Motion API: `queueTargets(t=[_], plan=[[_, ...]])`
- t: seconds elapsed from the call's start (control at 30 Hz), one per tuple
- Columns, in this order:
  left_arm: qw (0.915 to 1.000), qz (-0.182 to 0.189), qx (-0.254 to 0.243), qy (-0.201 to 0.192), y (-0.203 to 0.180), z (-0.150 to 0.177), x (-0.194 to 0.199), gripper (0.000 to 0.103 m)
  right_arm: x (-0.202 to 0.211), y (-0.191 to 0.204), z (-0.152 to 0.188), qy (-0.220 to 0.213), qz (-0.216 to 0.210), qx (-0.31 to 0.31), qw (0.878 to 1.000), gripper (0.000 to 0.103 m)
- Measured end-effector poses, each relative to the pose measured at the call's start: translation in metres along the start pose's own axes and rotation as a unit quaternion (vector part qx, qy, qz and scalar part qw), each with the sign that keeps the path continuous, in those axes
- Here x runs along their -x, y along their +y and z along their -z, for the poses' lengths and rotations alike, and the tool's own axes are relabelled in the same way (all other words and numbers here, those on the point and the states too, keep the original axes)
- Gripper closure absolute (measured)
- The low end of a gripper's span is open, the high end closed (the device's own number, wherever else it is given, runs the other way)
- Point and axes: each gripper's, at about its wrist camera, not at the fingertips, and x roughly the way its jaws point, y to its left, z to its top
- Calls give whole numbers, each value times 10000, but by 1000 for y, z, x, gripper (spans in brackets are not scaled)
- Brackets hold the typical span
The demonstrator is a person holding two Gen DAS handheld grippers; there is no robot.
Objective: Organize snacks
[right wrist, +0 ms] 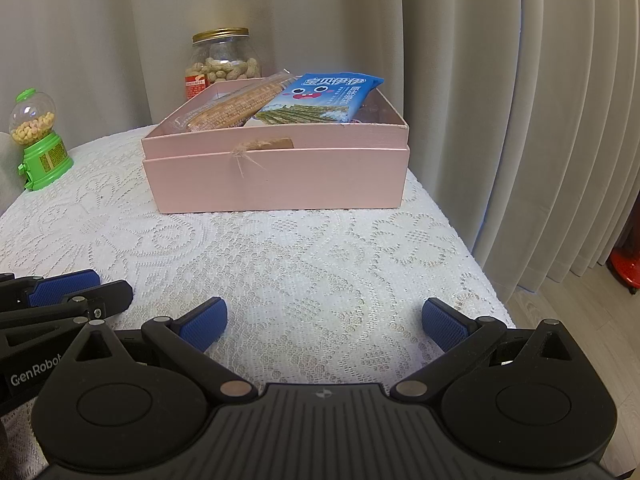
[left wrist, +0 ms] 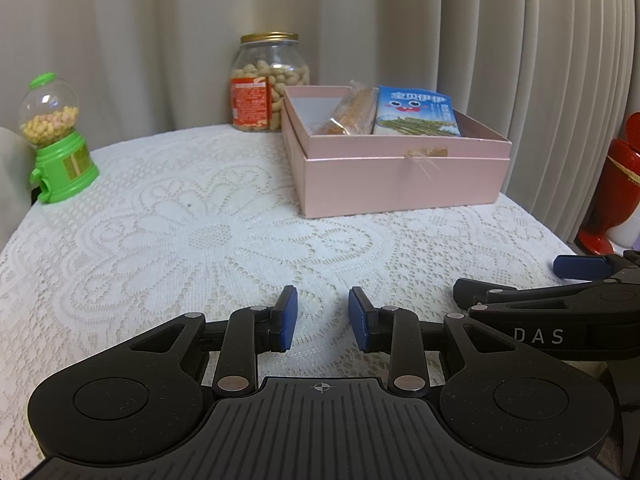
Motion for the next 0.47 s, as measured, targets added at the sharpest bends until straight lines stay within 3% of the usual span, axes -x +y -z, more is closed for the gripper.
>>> queueTargets(t=[0.47], plan=[[10000, 25, 30, -4, 1, 0, 1, 69, 0, 0, 0, 1, 7, 2, 10000, 0]])
